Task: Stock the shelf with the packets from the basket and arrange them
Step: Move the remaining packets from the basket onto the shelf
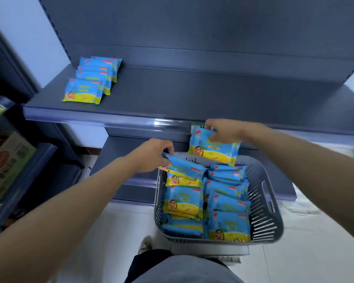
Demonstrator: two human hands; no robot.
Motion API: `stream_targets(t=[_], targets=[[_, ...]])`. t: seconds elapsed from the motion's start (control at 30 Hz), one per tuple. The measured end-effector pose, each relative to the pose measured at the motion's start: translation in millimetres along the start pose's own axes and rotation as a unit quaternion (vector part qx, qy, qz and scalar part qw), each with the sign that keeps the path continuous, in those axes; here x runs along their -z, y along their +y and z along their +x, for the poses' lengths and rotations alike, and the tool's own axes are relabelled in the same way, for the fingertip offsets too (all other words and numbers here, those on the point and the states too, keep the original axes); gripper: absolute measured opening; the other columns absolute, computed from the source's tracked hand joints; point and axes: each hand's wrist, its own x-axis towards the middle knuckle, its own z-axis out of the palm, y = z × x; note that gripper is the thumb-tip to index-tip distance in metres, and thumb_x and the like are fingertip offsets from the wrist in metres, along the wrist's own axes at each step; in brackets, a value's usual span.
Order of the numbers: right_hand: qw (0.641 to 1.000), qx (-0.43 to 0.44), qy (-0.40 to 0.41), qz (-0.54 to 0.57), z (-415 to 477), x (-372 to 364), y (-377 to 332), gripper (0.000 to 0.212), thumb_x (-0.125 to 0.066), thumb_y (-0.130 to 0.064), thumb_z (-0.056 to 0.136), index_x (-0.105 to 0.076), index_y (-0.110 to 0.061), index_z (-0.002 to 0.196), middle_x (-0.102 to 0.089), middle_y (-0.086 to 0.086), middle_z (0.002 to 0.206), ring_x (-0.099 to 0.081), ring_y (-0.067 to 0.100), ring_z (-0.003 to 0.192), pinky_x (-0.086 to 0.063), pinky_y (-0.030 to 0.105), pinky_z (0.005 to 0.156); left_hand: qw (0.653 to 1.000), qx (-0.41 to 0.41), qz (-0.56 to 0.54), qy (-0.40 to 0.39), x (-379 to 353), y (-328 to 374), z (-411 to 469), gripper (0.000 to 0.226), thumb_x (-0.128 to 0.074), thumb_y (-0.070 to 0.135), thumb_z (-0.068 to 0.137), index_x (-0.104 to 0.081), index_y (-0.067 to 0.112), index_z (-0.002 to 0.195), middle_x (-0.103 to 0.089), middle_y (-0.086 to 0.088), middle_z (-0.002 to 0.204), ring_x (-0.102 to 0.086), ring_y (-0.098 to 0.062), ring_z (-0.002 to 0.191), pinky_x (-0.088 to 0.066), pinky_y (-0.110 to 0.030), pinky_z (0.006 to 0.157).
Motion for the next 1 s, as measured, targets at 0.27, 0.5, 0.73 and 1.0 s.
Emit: stream_targets(t=[0.27,0.5,0.73,1.0], targets=[[0.970,0.065,0.141,0.187,75.8,106.4,-87.9,0.040,-0.067,-0.006,0.082,-0.049,-0.012,0.117,-0.058,0.011,0.092,-0.052,0.021,0.071,-0.039,0.027,0.061,0.989,0.016,-0.061,0.132,109.6,-52.4,0.7,0.021,-0.074,0.008,0.072,-0.057,0.019,0.076,-0.062,-0.004,0.077,-0.052,-0.014,0.064,-0.047,-0.033,0.062],[0.973,0.132,0.140,0.127,172.3,125.4,-193.6,0.040,-0.069,-0.004,0.080,-0.052,-0.008,0.115,-0.050,0.001,0.100,-0.046,0.017,0.082,-0.037,0.024,0.057,0.966,0.078,-0.117,0.218,190.2,-142.6,-13.3,0.024,-0.078,0.007,0.072,-0.060,0.012,0.087,-0.050,0.006,0.063,-0.042,-0.005,0.053,-0.034,-0.012,0.052],[0.979,0.148,0.103,0.096,261.7,102.5,-257.7,0.042,-0.071,-0.008,0.078,-0.055,-0.008,0.117,-0.055,0.010,0.115,-0.049,0.021,0.092,-0.044,0.030,0.080,0.940,0.133,-0.203,0.242,242.5,-233.3,-19.6,0.029,-0.077,-0.001,0.071,-0.058,0.021,0.074,-0.051,-0.002,0.061,-0.041,0.000,0.045,-0.038,-0.020,0.052],[0.986,0.127,0.073,0.080,310.3,95.5,-274.9,0.039,-0.074,-0.015,0.079,-0.059,-0.008,0.114,-0.058,0.006,0.113,-0.054,0.022,0.102,-0.045,0.030,0.087,0.946,0.130,-0.223,0.197,260.3,-276.8,7.5,0.029,-0.073,-0.006,0.073,-0.060,0.019,0.076,-0.058,-0.006,0.069,-0.052,-0.011,0.059,-0.047,-0.022,0.061]])
